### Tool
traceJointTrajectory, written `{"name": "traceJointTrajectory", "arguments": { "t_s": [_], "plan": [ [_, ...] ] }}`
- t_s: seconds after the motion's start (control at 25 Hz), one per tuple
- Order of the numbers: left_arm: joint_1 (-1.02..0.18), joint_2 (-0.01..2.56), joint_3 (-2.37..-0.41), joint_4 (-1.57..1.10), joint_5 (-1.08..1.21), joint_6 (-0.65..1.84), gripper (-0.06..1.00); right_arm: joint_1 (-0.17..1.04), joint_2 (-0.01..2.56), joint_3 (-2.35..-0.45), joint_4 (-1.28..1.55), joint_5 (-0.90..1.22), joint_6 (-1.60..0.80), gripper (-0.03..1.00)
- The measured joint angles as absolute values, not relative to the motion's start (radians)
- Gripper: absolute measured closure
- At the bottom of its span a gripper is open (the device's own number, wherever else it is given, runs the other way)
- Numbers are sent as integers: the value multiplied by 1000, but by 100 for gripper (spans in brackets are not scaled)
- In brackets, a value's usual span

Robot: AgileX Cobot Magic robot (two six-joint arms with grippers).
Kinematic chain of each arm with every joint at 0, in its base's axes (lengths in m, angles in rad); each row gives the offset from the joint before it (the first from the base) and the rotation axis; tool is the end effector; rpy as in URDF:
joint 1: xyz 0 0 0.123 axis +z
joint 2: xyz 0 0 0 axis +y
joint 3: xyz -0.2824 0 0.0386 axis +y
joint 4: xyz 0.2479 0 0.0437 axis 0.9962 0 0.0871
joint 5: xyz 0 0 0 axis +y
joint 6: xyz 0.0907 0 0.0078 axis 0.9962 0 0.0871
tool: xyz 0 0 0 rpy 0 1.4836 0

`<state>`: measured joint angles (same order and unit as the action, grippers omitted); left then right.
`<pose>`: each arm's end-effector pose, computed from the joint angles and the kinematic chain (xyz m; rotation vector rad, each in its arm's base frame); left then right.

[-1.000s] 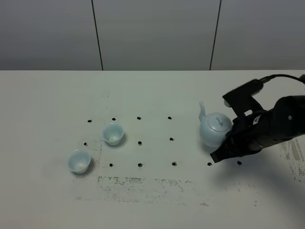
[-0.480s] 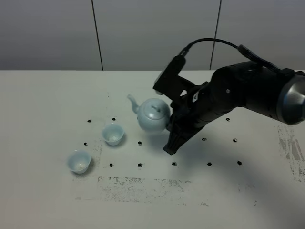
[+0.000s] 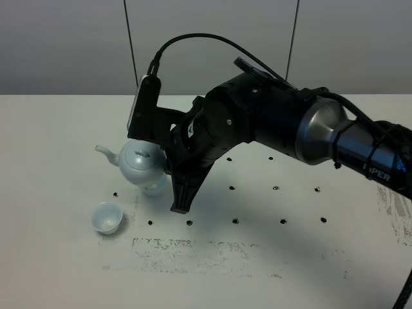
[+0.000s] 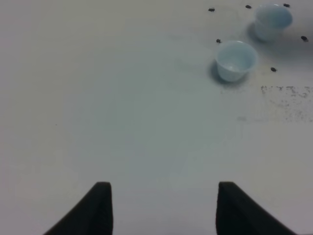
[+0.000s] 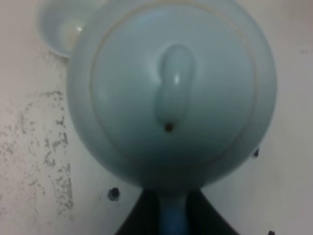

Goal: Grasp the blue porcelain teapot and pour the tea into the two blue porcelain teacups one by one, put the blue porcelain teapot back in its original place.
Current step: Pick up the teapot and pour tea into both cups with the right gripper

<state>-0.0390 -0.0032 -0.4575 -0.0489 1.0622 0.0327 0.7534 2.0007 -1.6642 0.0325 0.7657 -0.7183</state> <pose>-0.0009 -0.0039 0.2652 0.0759 2.0833 -0.0628 0.3262 0.3088 0.2456 -1.7194 1.9316 0.0507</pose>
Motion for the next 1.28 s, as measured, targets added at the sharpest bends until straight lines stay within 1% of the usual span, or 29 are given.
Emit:
{"name": "traceJointTrajectory", "arguments": {
  "t_s": [0.28,0.72,1.28],
  "plan": [
    [-39,-3,-457,-49,1062,33,49,794,2037,-1673,-139,757,-721,92],
    [-39,-3,-457,-49,1062,33,49,851,2070,-1673,-308,742,-721,92],
    [-39,-3,-457,-49,1063,33,49,914,2119,-1673,-546,699,-612,92]
  ]
}}
